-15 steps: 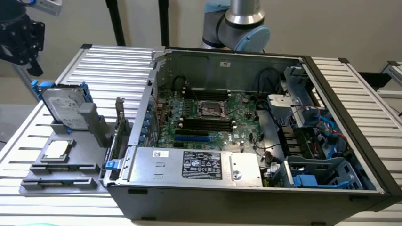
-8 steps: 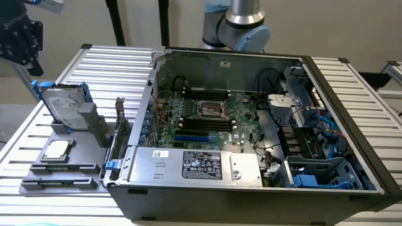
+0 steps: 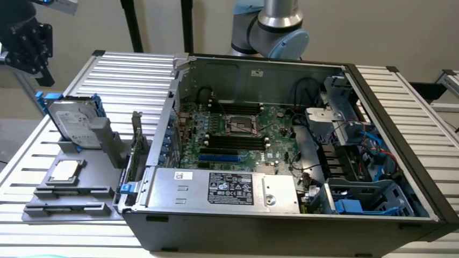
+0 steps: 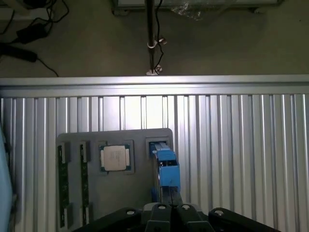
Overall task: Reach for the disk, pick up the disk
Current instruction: 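Pick up the disk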
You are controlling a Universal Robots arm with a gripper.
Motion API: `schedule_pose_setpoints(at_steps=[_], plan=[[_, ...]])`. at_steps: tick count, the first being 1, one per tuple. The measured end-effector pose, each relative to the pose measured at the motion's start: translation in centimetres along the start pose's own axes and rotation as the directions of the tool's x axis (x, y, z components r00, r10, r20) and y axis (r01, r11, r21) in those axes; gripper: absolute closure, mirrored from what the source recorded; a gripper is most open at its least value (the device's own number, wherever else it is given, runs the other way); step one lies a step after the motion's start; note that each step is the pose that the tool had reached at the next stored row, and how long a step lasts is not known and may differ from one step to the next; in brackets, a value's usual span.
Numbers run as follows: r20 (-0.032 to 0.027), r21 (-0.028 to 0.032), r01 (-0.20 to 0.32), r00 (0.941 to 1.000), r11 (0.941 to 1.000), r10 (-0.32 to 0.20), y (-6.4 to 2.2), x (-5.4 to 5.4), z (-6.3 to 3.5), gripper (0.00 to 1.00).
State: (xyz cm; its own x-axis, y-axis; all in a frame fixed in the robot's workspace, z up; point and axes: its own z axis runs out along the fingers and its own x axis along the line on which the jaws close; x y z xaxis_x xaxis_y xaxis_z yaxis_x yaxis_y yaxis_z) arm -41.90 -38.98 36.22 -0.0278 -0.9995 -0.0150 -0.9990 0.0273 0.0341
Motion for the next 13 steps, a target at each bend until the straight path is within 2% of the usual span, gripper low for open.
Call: schedule_pose_setpoints(at_steps=[3, 4, 5, 8, 9, 11, 13], plan=[[-0.0001, -0.0001, 0.001, 1.0, 1.0, -0.001, 0.0, -0.01, 0.0, 0.88], [-0.0002, -0.0001, 0.001, 1.0, 1.0, -0.001, 0.0, -0.01, 0.0, 0.82], [-0.0002, -0.0001, 0.001, 1.0, 1.0, -0.001, 0.0, -0.01, 0.0, 0.82], [-0.0002, -0.0001, 0.001, 1.0, 1.0, -0.001, -0.01, -0.01, 0.01, 0.64], [-0.0002, -0.0001, 0.001, 1.0, 1.0, -0.001, -0.01, -0.01, 0.04, 0.64], [-0.0003, -0.0001, 0.001, 1.0, 1.0, -0.001, -0.01, -0.01, 0.15, 0.53], [-0.0003, -0.0001, 0.001, 1.0, 1.0, -0.001, -0.02, -0.01, 0.45, 0.53]])
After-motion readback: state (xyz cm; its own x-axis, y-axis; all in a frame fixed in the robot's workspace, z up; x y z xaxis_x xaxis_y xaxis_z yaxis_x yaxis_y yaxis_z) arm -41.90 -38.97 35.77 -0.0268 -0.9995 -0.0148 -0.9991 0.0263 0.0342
